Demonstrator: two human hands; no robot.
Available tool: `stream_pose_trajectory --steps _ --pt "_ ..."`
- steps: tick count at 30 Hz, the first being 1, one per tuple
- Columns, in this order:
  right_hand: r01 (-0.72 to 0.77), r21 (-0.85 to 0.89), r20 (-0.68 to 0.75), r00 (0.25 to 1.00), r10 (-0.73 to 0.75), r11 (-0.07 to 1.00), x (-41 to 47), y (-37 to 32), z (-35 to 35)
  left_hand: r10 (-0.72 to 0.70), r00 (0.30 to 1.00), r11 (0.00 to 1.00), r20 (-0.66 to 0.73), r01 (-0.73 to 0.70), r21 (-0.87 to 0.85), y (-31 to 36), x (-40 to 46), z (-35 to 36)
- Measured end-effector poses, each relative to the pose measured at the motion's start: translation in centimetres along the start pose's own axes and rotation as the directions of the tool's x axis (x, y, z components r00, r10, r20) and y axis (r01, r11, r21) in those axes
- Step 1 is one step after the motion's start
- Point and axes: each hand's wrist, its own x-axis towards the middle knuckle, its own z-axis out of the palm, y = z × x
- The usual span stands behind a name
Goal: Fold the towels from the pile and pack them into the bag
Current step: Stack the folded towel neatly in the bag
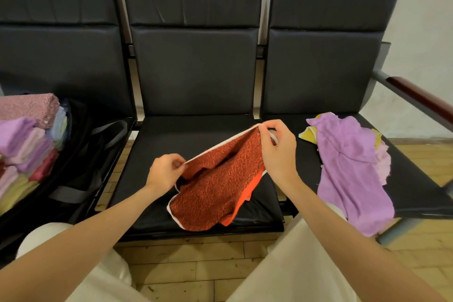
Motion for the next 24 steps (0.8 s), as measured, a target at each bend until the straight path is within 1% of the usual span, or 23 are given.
stream_pose_trajectory --steps 2,4,6,8,9,10,11,12,14,16,18,21,24 --pt "-0.109 0.041 -0.122 0.986 0.113 0.993 0.3 1.0 -0.4 -0.105 0.994 0.994 -0.006 0.105 0.029 -1.2 0.5 0.9" --pt "-0.247 0.086 -0.22 0.94 0.261 0.965 0.6 2.1 -0.5 -0.196 0.98 0.979 -0.036 0.197 0.042 -1.5 1.0 1.7" --pt "-0.367 0.139 -0.266 0.881 0.392 0.92 0.9 2.8 -0.5 -0.262 0.96 0.965 -0.102 0.257 -0.057 -0.5 1.4 2.3" --pt "-0.413 0.226 -0.3 0.832 0.467 0.882 1.5 2.7 -0.5 -0.305 0.935 0.941 -0.179 0.267 -0.208 1.7 2.3 2.1" --pt "-0.41 0.281 -0.31 0.817 0.487 0.867 1.9 2.5 -0.5 -0.296 0.933 0.934 -0.205 0.238 -0.266 3.1 2.8 1.6" --pt "-0.406 0.324 -0.311 0.807 0.502 0.854 2.4 2.1 -0.4 -0.247 0.943 0.939 -0.223 0.177 -0.294 4.4 3.4 0.9" --pt "-0.393 0.346 -0.308 0.81 0.499 0.852 2.9 1.7 -0.3 -0.156 0.96 0.957 -0.231 0.09 -0.276 5.8 3.8 0.0" --pt "-0.366 0.334 -0.304 0.831 0.466 0.869 3.3 1.3 -0.2 -0.044 0.972 0.974 -0.232 -0.01 -0.225 7.3 4.2 -1.1" --pt "-0.296 0.251 -0.269 0.893 0.36 0.922 3.8 0.5 0.3 0.14 0.967 0.979 -0.211 -0.167 -0.117 10.4 4.7 -3.2" --pt "-0.243 0.194 -0.197 0.939 0.281 0.95 3.7 -0.3 1.1 0.221 0.95 0.961 -0.222 -0.251 -0.119 13.0 5.0 -5.0" --pt "-0.209 0.169 -0.161 0.958 0.237 0.963 3.4 -0.6 2.0 0.226 0.936 0.939 -0.27 -0.283 -0.195 15.0 5.3 -6.6" --pt "-0.194 0.166 -0.159 0.962 0.22 0.967 3.4 -0.5 3.2 0.176 0.926 0.912 -0.333 -0.28 -0.3 16.8 5.7 -8.6" --pt "-0.186 0.142 -0.165 0.964 0.209 0.972 3.2 0.0 3.7 0.112 0.939 0.932 -0.326 -0.213 -0.295 16.2 6.0 -9.7"
